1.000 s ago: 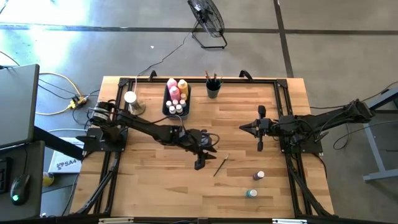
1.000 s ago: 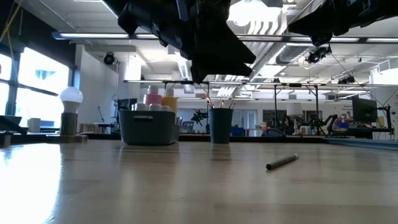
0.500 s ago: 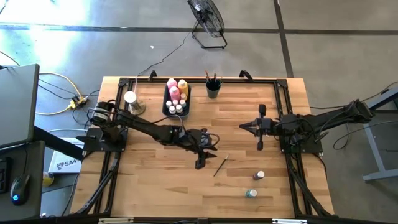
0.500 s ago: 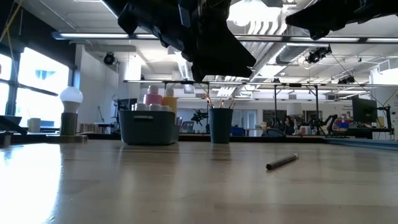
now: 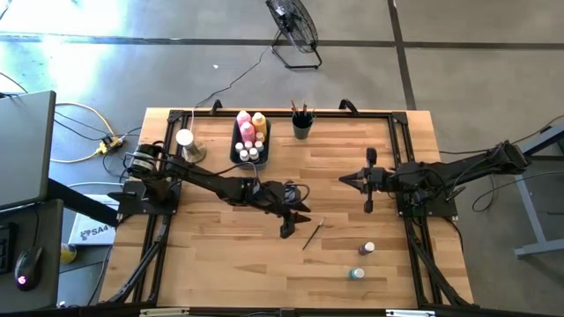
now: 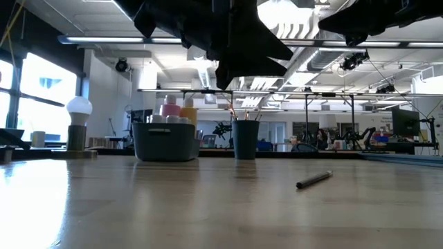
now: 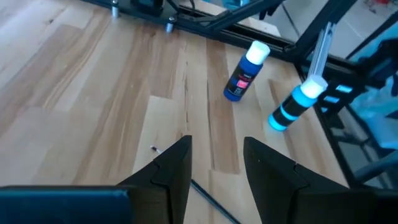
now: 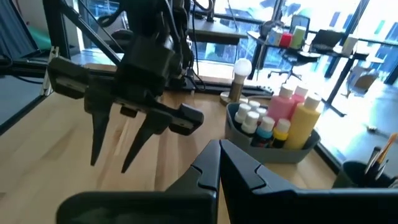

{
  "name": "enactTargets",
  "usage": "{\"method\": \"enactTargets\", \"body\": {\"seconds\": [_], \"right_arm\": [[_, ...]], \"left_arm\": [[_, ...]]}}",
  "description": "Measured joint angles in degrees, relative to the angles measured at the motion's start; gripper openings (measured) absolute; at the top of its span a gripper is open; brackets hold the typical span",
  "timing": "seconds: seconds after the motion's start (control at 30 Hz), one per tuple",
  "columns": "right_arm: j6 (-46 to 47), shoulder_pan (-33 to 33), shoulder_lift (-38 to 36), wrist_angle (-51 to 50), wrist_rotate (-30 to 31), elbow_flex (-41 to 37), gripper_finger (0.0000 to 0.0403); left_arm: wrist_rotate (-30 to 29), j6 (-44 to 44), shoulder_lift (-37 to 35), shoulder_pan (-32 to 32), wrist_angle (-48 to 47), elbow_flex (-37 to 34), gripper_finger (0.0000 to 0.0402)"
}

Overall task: Pick & Place Paint Supplies
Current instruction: Put the silver paint brush into the green cup

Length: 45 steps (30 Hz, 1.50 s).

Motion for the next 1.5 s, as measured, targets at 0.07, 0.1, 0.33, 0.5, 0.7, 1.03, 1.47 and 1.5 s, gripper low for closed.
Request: {"method": "enactTargets", "body": {"seconds": [0.07,0.1,0.33,0.5,0.7,1.03,1.47,1.5], "right_arm": [[1.08,0.05,0.00,-0.80,-0.02,0.00,0.0002],[1.42,0.16,0.00,-1.11,-0.08,0.00,0.0002],[1.32,0.26,0.00,-3.00,-3.54,0.00,0.0002],[0.40,0.26,0.00,-3.01,-4.76,0.00,0.0002],[-1.85,0.26,0.00,-3.36,-4.78,0.00,0.0002],[-4.97,0.26,-0.02,-2.99,-4.52,0.00,0.0002],[-2.16,0.16,0.25,-5.97,-14.69,0.19,0.0002],[-0.66,0.15,0.54,-6.26,-14.82,0.49,0.0002]], "left_arm": [[0.00,-1.62,0.03,0.00,0.30,-0.02,0.0142],[0.00,-2.19,0.08,-0.12,0.54,-0.01,0.0142],[0.02,-4.88,0.10,-3.13,0.44,-0.02,0.0142],[-5.90,-10.32,0.27,-6.06,1.07,-0.01,0.0142],[-11.06,-16.67,5.29,-8.43,7.40,0.03,0.0142],[-3.06,-19.72,13.48,-8.61,12.27,6.06,0.0142],[-7.49,-16.47,16.75,-8.59,-16.06,20.14,0.0141],[-9.75,-14.18,15.89,-8.59,-19.86,21.12,0.0138]]}}
